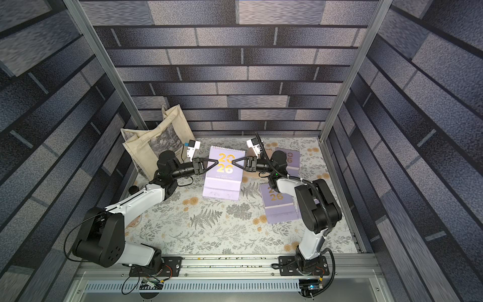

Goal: Stack the calendars
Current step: Place the calendar at the center of the board.

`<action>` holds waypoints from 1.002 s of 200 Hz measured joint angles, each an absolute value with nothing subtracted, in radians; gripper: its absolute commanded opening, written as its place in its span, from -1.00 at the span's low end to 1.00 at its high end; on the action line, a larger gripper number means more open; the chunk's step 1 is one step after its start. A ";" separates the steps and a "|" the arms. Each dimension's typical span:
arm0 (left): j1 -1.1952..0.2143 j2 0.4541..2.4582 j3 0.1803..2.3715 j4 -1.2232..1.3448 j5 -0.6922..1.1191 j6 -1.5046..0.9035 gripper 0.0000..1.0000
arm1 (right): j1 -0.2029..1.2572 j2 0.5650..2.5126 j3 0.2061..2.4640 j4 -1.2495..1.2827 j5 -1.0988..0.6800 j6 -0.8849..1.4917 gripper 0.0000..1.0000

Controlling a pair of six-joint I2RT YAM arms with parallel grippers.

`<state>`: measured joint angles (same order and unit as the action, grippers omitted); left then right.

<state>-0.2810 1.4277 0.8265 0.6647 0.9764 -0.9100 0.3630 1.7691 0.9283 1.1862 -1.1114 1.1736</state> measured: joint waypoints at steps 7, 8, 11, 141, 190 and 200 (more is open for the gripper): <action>-0.281 1.428 0.826 0.668 0.973 -0.910 -1.00 | 0.363 1.769 0.928 1.188 -1.112 1.177 -0.69; -0.281 1.428 0.826 0.669 0.973 -0.910 -0.99 | 0.363 1.769 0.928 1.188 -1.113 1.176 -0.70; -0.281 1.428 0.826 0.669 0.971 -0.910 -0.99 | 0.363 1.769 0.928 1.194 -1.114 1.178 -0.73; -0.279 1.410 0.869 0.419 0.949 -0.788 0.17 | 0.369 1.769 0.928 1.209 -1.154 1.219 -1.00; -0.188 1.339 0.875 0.292 0.936 -0.731 0.12 | 0.369 1.769 0.856 1.188 -1.184 1.249 -1.00; -0.155 1.319 0.870 0.282 0.932 -0.731 0.12 | 0.369 1.769 0.826 1.179 -1.188 1.253 -1.00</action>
